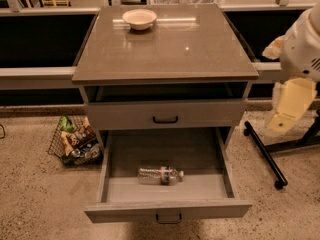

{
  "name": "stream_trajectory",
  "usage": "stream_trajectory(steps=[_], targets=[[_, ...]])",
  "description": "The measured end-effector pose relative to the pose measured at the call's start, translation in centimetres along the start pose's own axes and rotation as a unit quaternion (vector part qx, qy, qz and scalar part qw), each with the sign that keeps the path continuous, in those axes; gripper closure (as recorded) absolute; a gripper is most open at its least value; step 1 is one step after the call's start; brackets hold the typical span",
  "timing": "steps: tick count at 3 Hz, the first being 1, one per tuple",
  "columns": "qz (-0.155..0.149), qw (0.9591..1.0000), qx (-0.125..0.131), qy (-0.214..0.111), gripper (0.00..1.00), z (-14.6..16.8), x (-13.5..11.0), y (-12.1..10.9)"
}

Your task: Pick water bottle from middle drawer and place on counter

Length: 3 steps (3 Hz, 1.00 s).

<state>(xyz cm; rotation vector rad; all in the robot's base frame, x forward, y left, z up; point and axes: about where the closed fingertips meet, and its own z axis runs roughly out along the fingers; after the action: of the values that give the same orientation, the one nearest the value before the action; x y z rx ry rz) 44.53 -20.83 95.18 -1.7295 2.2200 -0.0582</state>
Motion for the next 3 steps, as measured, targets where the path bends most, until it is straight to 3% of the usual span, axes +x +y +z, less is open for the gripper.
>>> stream_trajectory(steps=[2, 3], targets=[[0.009, 0.9995, -0.015, -0.025, 0.0, 9.9, -0.3, 2.0], [0.015, 0.9971, -0.022, -0.071, 0.0, 15.6, 0.4, 3.5]])
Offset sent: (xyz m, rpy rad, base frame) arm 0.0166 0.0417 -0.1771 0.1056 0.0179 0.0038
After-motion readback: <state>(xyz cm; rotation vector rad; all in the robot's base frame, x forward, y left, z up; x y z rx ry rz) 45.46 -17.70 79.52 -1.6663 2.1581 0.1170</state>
